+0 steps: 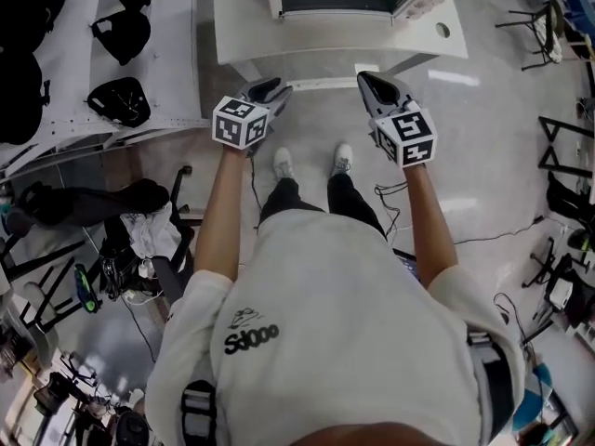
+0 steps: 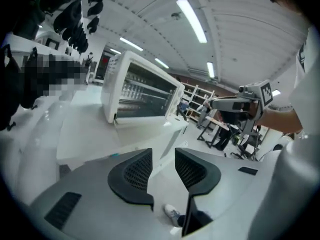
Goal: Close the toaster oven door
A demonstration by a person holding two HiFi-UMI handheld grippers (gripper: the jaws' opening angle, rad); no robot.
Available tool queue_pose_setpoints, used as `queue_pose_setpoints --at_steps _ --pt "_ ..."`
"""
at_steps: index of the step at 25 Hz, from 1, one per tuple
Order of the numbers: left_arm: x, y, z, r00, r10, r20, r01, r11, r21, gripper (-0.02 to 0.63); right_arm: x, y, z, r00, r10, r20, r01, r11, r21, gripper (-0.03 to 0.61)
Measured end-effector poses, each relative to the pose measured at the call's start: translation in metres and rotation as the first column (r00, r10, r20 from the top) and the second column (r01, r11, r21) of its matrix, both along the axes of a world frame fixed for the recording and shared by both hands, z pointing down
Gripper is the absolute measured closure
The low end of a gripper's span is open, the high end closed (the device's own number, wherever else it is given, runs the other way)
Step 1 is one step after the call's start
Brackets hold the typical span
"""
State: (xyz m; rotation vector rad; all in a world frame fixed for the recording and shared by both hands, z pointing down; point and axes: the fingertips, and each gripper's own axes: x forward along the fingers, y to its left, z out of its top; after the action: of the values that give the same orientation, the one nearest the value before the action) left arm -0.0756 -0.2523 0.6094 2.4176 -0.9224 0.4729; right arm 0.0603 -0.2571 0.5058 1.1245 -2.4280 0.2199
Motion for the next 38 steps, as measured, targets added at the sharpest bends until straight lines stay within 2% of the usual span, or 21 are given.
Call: queue_pose_setpoints --at_steps 3,8,12,17,23,27,32,38 --pt "0.005 0.012 0.036 0.998 -0.009 0.062 0.012 0.998 -0.055 0.449 0.003 0.0 0.025 0.998 -0.048 0.03 0.05 0.996 -0.075 0.571" --pt "0.006 0.017 0.091 0.992 -0.038 0.124 0.055 0.989 -0.138 0.44 0.012 -0.007 0.059 0.993 -0.034 0.114 0.053 0.983 -0.173 0.571" --pt "0.01 0.013 0.132 0.986 -0.041 0.164 0.071 0.98 -0.185 0.44 0.023 -0.004 0.086 0.997 -0.044 0.069 0.057 0.976 -0.209 0.571" --pt "0.025 -0.004 0.175 0.99 -0.061 0.129 0.09 0.968 -0.235 0.44 0.044 -0.003 0.106 1.0 -0.021 -0.004 0.02 0.972 -0.233 0.571" --pt "0.033 -0.028 0.182 0.99 -0.115 0.087 0.128 0.977 -0.168 0.443 0.064 0.0 0.108 0.999 0.013 -0.051 -0.025 0.97 -0.24 0.569" --pt "0.035 -0.028 0.172 0.99 -0.08 0.115 0.094 0.988 -0.126 0.446 0.073 0.001 0.101 0.998 0.04 -0.056 -0.051 0.974 -0.22 0.569" --pt "0.035 -0.02 0.152 0.992 -0.044 0.122 0.058 0.992 -0.112 0.451 0.067 -0.001 0.093 0.996 0.028 -0.082 -0.044 0.978 -0.202 0.569" --pt "0.032 -0.018 0.117 0.992 -0.085 0.088 0.09 0.994 -0.063 0.491 0.058 -0.011 0.076 0.997 0.025 -0.074 -0.037 0.986 -0.163 0.569"
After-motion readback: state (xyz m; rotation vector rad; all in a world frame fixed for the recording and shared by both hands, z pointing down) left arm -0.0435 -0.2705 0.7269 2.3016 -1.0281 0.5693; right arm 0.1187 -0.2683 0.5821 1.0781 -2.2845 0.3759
